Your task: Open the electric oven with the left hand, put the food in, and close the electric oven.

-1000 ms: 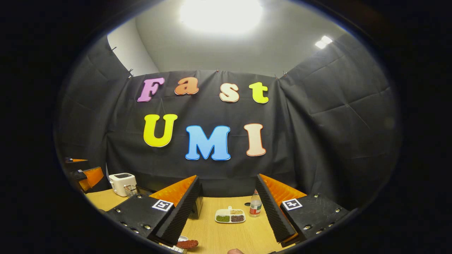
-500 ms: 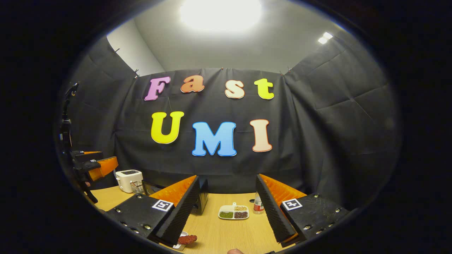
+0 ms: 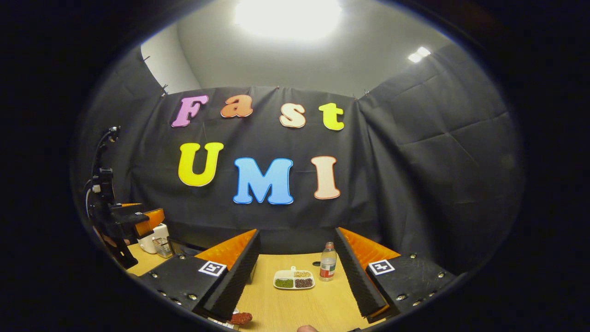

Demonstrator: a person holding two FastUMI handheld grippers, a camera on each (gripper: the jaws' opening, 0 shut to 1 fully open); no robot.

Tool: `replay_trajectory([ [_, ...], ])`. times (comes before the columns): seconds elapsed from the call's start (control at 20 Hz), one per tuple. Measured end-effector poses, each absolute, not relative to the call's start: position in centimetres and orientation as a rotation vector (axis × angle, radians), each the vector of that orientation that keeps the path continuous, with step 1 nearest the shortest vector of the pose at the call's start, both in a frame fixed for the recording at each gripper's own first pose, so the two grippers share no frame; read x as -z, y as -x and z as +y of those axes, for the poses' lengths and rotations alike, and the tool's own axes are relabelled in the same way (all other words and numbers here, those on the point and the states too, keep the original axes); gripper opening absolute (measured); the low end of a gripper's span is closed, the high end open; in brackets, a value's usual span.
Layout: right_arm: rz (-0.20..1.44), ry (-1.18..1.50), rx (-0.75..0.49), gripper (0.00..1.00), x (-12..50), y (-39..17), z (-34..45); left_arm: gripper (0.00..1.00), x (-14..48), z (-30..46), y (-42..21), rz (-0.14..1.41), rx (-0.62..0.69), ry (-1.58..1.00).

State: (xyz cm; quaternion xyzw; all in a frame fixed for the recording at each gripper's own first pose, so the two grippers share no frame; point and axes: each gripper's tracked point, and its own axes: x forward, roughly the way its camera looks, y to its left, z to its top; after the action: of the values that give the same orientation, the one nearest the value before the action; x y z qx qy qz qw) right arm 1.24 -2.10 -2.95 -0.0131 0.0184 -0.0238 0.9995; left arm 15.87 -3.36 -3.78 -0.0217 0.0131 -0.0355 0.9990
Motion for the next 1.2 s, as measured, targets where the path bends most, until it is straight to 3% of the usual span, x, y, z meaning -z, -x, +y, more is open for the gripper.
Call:
replay_trajectory([
  [0.05, 0.039, 0.032, 0.065, 0.96, 2.9, -1.5, -2.1, 0.97, 4.5, -3.4, -17.2, 0.035, 0.082, 0.048],
  [0.65, 0.072, 0.096, 0.217, 0.96, 3.8, -3.2, -1.3, 1.0, 17.4, -5.4, -27.8, 0.218, 0.161, 0.011],
  [1.2, 0.106, 0.146, 0.237, 0.96, 3.8, -3.1, -1.7, 0.97, 23.1, -5.7, -29.3, 0.294, 0.126, 0.012],
])
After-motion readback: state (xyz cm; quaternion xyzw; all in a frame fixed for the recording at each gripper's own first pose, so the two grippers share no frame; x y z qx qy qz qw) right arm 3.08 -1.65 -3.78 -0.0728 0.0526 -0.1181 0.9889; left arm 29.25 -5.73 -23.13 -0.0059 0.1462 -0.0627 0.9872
